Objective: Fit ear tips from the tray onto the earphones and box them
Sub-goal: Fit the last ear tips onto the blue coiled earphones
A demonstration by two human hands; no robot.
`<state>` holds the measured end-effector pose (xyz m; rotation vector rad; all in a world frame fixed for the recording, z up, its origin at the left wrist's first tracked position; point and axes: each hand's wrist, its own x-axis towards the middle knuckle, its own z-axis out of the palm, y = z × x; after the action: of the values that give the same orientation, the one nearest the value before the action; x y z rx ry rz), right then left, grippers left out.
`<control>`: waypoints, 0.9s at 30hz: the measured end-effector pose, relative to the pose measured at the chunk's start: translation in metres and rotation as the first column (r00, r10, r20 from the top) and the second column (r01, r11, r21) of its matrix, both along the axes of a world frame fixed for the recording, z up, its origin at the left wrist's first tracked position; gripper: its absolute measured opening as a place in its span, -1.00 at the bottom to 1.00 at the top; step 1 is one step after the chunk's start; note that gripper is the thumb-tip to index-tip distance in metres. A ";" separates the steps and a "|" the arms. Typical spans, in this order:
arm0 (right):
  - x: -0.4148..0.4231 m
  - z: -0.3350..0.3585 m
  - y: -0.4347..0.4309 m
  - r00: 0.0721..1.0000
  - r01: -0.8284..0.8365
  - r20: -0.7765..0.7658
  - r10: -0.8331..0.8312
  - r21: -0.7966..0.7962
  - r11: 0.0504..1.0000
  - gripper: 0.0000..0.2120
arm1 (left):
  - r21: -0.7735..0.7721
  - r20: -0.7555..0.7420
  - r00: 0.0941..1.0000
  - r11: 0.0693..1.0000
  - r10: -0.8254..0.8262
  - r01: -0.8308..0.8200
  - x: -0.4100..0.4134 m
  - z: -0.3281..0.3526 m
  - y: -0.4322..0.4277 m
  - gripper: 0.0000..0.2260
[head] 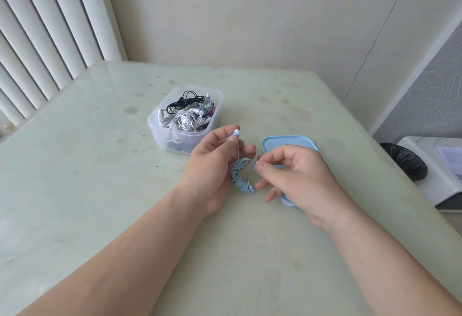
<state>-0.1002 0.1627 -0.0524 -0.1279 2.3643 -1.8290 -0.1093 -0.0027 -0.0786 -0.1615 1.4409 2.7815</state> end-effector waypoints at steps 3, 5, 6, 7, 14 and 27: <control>0.002 -0.003 -0.006 0.999 -0.038 0.032 0.039 -0.030 0.999 -0.97 | 0.069 0.011 1.000 0.998 -0.010 0.010 -0.003 -0.003 -0.002 -0.83; 0.002 -0.006 -0.008 0.999 -0.036 0.023 0.037 -0.040 0.999 -0.96 | 0.098 0.012 1.000 0.995 -0.029 0.028 -0.003 -0.003 -0.003 -0.81; 0.001 -0.006 -0.008 0.999 -0.030 0.015 0.031 -0.056 0.998 -0.95 | 0.098 0.010 0.999 0.995 -0.036 0.035 -0.002 -0.003 -0.003 -0.80; 0.001 -0.006 -0.007 1.000 -0.022 0.006 0.023 -0.076 0.997 -0.95 | 0.089 0.008 0.999 0.995 -0.043 0.042 -0.001 -0.002 -0.002 -0.79; 0.003 -0.007 0.005 0.998 -0.025 -0.053 0.014 -0.202 0.979 -0.97 | -0.263 -0.057 0.998 0.965 -0.021 0.006 0.007 0.006 0.010 -0.78; -0.003 -0.013 0.010 0.995 0.030 -0.083 -0.059 -0.316 0.948 -0.98 | -0.527 -0.081 0.997 0.850 -0.015 -0.030 0.009 0.004 0.014 -0.81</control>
<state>-0.1032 0.1731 -0.0651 -0.1990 2.1267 -2.2562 -0.1003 0.0114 -0.0745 -0.0492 2.1982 2.3386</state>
